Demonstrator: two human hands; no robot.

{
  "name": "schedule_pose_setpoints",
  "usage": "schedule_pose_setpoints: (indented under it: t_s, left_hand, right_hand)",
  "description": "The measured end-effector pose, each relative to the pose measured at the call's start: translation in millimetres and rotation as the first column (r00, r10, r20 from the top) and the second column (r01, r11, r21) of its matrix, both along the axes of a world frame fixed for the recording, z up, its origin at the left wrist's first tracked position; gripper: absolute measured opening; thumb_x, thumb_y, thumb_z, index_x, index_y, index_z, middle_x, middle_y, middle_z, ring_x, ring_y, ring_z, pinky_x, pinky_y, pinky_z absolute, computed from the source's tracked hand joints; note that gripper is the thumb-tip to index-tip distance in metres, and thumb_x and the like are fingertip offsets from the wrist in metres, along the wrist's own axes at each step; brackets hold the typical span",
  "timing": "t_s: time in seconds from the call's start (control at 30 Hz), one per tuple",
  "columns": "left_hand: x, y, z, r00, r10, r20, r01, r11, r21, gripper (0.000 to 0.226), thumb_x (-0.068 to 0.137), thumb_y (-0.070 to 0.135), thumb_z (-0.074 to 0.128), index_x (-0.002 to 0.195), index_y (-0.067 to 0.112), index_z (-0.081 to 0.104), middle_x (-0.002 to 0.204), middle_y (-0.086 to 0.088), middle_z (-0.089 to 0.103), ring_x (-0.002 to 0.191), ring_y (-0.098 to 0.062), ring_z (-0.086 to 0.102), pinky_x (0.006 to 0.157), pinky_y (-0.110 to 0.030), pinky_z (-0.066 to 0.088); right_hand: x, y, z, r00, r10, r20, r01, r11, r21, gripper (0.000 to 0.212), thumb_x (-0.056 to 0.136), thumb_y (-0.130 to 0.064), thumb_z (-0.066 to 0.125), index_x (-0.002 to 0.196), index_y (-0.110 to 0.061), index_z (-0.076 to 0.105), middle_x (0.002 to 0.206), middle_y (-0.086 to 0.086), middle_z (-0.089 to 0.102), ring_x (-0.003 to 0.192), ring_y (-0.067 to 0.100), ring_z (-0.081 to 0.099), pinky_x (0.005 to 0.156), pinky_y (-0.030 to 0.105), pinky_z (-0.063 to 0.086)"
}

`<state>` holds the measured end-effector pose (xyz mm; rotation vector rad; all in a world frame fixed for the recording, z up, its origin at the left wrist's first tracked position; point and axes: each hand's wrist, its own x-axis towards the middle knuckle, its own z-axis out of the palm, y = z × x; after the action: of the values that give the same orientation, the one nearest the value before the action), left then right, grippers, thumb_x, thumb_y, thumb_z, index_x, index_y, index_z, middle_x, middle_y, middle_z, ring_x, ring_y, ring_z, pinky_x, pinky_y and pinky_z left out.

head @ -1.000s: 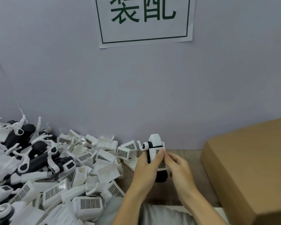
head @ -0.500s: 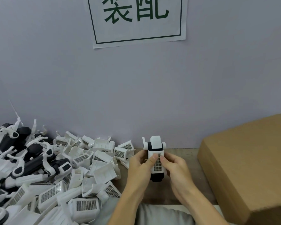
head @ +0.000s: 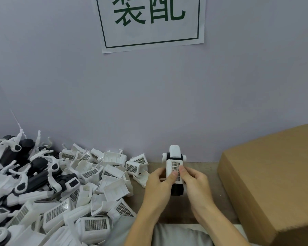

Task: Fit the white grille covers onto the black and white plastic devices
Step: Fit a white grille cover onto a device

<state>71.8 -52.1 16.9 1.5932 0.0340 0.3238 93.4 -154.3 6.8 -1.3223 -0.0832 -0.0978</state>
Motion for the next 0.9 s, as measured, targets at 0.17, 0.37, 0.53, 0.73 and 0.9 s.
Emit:
schedule_pose_setpoints:
  t_s: [0.17,0.37,0.53,0.73,0.9]
  left_hand:
    - [2.2,4.6,-1.6,0.995,0.077,-0.064,-0.079,0.997,-0.026,0.014,0.096,0.014,0.064,0.107,0.014,0.073,0.095,-0.003,0.077,0.092,-0.017,0.072,0.087,-0.035,0.058]
    - [0.2,3.2,-0.9,0.999,0.042,-0.016,-0.043,0.998,-0.041,0.013,0.093,0.015,0.069,0.103,0.015,0.076,0.092,-0.001,0.078,0.092,-0.017,0.074,0.084,-0.033,0.059]
    - [1.1,3.9,-0.9,0.998,0.065,-0.02,-0.068,0.969,-0.236,0.017,0.091,0.029,0.07,0.094,0.016,0.081,0.091,-0.007,0.078,0.091,-0.022,0.075,0.08,-0.031,0.059]
    - [2.2,4.2,5.6,0.998,0.057,0.015,-0.05,0.946,-0.319,0.026,0.099,0.018,0.059,0.085,0.01,0.079,0.088,-0.013,0.077,0.087,-0.027,0.075,0.075,-0.03,0.06]
    - [2.8,15.4,8.6,0.887,0.452,0.091,-0.438,0.888,-0.144,0.009,0.097,0.026,0.061,0.097,0.019,0.066,0.096,0.002,0.067,0.092,-0.018,0.062,0.075,-0.021,0.046]
  right_hand:
    - [-0.1,0.2,-2.3,0.998,0.035,0.051,-0.029,0.992,-0.119,0.023,0.097,-0.011,0.061,0.113,-0.024,0.072,0.097,-0.011,0.077,0.093,0.002,0.071,0.075,0.017,0.057]
    - [-2.0,1.7,1.9,0.987,-0.071,0.143,0.096,0.98,-0.175,0.024,0.097,-0.01,0.062,0.102,-0.032,0.07,0.089,-0.014,0.076,0.087,0.0,0.071,0.071,0.015,0.053]
    - [-5.0,5.1,-3.7,0.96,-0.079,0.268,0.177,0.913,-0.368,0.012,0.094,-0.03,0.066,0.103,-0.038,0.063,0.105,-0.015,0.067,0.099,-0.001,0.063,0.077,0.012,0.05]
    - [-2.3,2.3,-2.7,0.952,-0.127,0.277,0.226,0.904,-0.362,0.013,0.095,-0.031,0.063,0.106,-0.026,0.065,0.095,-0.008,0.069,0.087,0.009,0.068,0.071,0.018,0.053]
    - [-0.8,-13.0,10.5,0.975,-0.011,-0.22,0.063,0.971,0.231,0.031,0.102,-0.025,0.042,0.088,-0.009,0.065,0.069,0.01,0.059,0.041,0.019,0.045,0.045,0.038,0.055]
